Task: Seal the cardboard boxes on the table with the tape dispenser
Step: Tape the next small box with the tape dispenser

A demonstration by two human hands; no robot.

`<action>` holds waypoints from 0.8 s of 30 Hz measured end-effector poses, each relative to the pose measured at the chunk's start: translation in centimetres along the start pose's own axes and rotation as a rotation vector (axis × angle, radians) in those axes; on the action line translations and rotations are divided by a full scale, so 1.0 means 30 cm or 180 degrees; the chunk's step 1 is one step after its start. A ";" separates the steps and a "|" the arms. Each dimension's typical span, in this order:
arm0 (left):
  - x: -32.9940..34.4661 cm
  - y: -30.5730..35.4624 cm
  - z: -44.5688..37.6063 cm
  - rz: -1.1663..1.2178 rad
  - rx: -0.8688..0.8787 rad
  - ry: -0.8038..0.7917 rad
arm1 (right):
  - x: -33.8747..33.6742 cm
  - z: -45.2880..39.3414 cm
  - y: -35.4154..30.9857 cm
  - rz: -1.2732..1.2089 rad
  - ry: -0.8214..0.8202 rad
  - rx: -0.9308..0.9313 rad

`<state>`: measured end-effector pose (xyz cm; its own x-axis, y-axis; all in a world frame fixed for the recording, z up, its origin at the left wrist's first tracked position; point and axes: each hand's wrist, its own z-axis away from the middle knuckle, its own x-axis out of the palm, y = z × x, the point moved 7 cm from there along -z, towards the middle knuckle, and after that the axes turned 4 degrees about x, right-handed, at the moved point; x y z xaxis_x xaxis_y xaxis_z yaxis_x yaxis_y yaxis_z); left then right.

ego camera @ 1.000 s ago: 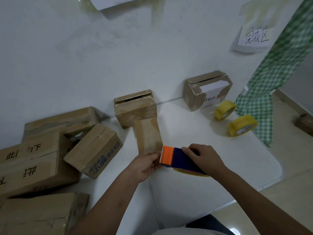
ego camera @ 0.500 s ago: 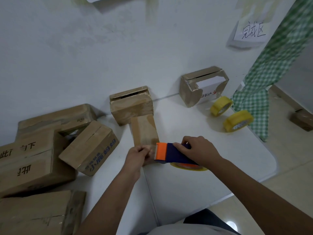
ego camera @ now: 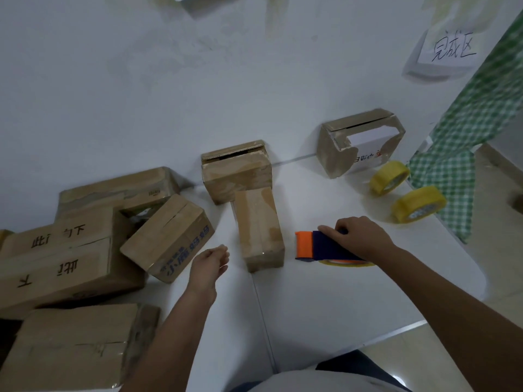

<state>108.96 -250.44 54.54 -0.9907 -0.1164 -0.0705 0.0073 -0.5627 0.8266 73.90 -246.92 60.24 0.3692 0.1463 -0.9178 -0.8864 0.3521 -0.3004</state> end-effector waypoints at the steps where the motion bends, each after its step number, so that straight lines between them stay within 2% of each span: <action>1: 0.006 -0.008 0.002 -0.0042 0.0022 0.0025 | 0.005 -0.007 0.000 0.0047 0.0023 0.0014; 12: 0.063 -0.070 0.002 -0.0534 -0.0269 0.0152 | 0.037 -0.044 -0.019 0.0211 0.0056 -0.0060; 24: 0.104 -0.079 -0.025 -0.0434 -0.0207 0.0242 | 0.050 -0.097 0.002 0.0299 -0.0090 -0.0070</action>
<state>105.95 -250.08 51.96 -0.9700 -0.0956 -0.2236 -0.1152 -0.6290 0.7688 73.59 -249.38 58.10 0.2915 0.2040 -0.9346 -0.9234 0.3152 -0.2192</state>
